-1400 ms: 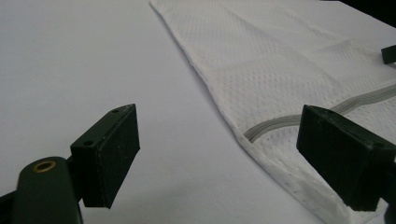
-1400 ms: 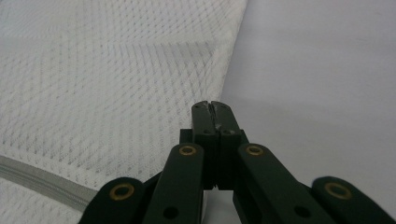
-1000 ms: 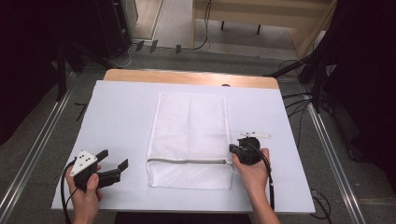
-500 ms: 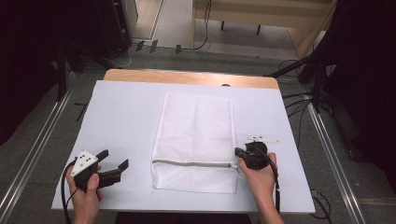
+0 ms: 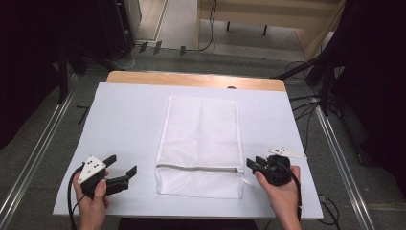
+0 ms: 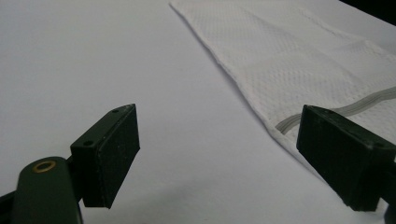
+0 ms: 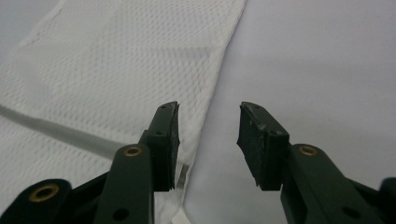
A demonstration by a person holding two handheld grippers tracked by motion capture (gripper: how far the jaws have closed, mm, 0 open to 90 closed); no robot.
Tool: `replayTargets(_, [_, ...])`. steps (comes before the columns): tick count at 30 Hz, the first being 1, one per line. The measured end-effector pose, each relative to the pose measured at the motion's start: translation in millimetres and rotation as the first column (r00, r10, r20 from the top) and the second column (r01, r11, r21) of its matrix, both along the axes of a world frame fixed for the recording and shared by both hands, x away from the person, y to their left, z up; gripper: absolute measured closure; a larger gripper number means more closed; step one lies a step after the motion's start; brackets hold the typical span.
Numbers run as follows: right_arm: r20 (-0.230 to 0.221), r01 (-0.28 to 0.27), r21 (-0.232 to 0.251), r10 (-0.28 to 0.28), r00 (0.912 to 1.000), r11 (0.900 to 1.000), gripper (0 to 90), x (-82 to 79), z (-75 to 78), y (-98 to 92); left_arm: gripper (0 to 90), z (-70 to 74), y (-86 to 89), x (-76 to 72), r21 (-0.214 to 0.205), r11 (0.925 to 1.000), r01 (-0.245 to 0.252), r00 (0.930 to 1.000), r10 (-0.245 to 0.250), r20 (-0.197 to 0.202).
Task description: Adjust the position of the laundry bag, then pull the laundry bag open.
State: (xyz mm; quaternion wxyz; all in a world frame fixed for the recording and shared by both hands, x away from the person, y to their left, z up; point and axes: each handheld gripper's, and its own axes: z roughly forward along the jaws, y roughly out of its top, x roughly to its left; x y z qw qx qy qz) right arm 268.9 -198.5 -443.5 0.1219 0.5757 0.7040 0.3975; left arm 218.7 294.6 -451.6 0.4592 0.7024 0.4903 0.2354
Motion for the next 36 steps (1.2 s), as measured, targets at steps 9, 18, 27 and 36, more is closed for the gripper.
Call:
replayTargets(9, [0.030, -0.034, 0.042, 0.032, 0.9990, 0.9986, 54.9, -34.0, -2.6, -14.3, 13.3, 1.2, -31.8, -4.5, 0.009, 0.9964, 0.084, 0.9964, -0.084, 0.004])
replayTargets(18, [0.009, -0.085, 0.067, 0.084, 0.9964, 0.9942, 51.4, -43.8, -17.8, -9.6, 13.3, 0.0, -68.8, -5.0, 0.008, 0.9821, 0.188, 0.9821, -0.188, -0.009])
replayTargets(27, [-0.008, -0.154, 0.071, 0.155, 0.9878, 0.9854, 51.7, -37.0, -25.2, 4.0, 13.3, -2.3, -85.2, -6.1, -0.013, 0.9748, 0.223, 0.9745, -0.223, -0.022])
replayTargets(36, [0.005, -0.182, 0.002, 0.182, 0.9833, 0.9833, 49.1, -33.6, -31.2, 17.3, 13.4, -3.9, -96.0, -8.1, -0.007, 0.9673, 0.253, 0.9668, -0.254, -0.030])
